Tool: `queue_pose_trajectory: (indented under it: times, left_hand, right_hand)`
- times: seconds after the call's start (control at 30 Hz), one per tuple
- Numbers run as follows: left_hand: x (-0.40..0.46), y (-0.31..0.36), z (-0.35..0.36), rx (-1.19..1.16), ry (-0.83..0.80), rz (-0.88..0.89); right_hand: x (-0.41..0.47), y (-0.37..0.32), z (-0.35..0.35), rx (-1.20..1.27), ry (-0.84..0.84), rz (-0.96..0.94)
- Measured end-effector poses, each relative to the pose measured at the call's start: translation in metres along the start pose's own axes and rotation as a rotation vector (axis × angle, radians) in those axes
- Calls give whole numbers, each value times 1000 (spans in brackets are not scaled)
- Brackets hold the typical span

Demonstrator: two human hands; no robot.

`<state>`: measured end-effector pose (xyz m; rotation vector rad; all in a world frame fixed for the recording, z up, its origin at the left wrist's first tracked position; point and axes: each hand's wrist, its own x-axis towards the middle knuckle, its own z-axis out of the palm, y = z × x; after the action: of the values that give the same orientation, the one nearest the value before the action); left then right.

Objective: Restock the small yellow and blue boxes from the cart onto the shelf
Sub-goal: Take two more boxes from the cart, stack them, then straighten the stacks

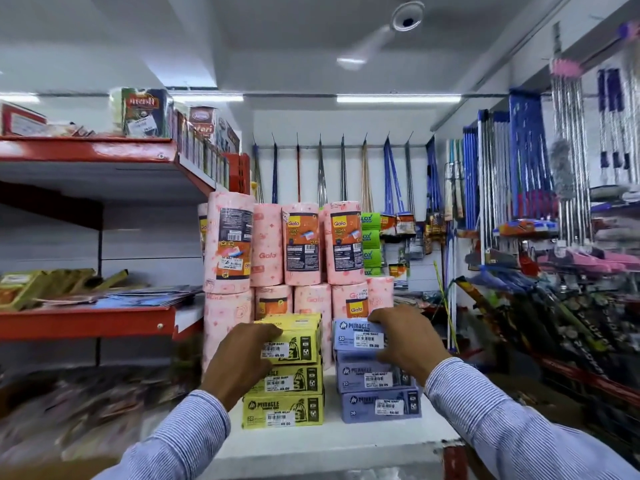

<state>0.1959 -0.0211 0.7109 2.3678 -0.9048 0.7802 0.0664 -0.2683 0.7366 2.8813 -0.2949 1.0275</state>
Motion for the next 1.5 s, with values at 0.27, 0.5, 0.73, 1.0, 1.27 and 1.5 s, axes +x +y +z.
queue_pose_trajectory:
  times: [0.27,0.5,0.73,1.0,1.27,1.5]
  left_hand:
    - [6,-7,14,-42,-1,1]
    - [1,-11,21,-131,10,45]
    - [0,-13,19,-178,45,99]
    - [-6,-10,25,-142,127,142]
    - [-27,-36,48,235,199,317]
    - [-29,-37,67,225,247,301]
  right_hand:
    - [-3,-2,18,-34,4,16]
    - [-13,-2,28,-33,72,12]
    - [-13,-3,34,78,115,50]
    - [-14,-4,43,162,116,61]
    - [-34,-71,73,-15,198,-156]
    - [-23,-118,113,59,278,-197]
